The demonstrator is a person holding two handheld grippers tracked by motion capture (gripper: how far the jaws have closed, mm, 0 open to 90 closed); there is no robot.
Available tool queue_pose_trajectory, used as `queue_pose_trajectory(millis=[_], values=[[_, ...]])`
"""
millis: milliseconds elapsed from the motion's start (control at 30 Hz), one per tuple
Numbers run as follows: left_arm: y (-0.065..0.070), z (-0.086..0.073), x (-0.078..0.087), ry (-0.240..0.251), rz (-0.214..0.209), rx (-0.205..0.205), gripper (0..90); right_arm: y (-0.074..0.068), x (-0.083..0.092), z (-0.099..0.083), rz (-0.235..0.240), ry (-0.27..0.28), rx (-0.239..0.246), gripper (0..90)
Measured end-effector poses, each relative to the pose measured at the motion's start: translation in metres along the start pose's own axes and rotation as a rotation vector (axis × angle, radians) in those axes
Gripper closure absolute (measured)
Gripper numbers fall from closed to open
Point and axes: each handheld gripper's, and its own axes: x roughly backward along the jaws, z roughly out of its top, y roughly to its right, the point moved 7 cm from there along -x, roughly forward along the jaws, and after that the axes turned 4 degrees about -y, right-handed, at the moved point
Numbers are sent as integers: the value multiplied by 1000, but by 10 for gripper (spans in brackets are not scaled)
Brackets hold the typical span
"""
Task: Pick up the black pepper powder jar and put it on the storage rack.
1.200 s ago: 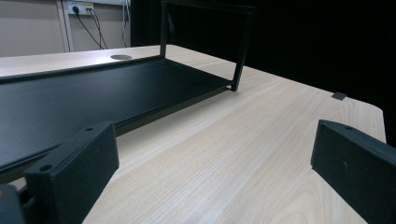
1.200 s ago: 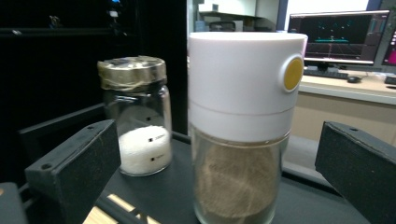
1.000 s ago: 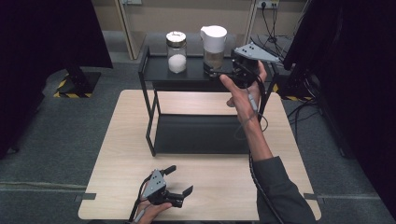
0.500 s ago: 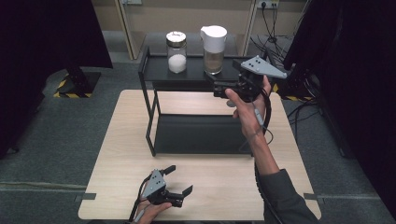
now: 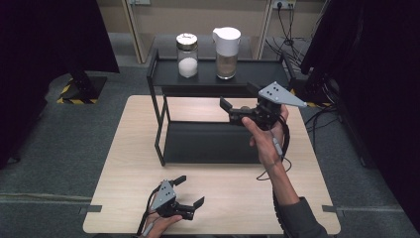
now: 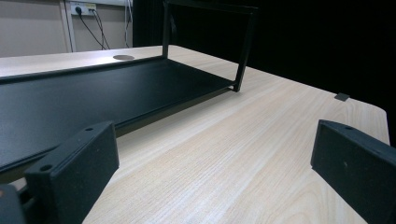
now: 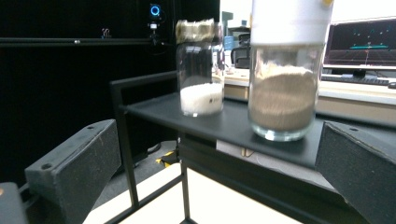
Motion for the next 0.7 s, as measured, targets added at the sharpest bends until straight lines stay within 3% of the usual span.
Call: queue_pose_trajectory(millis=[300,700], values=[[0,0,0,3,2,0,2,0,12,-32,15,-13,-29,5],[0,0,0,4,5,-4,2,-10,28,-74,23,-30,-16,5]])
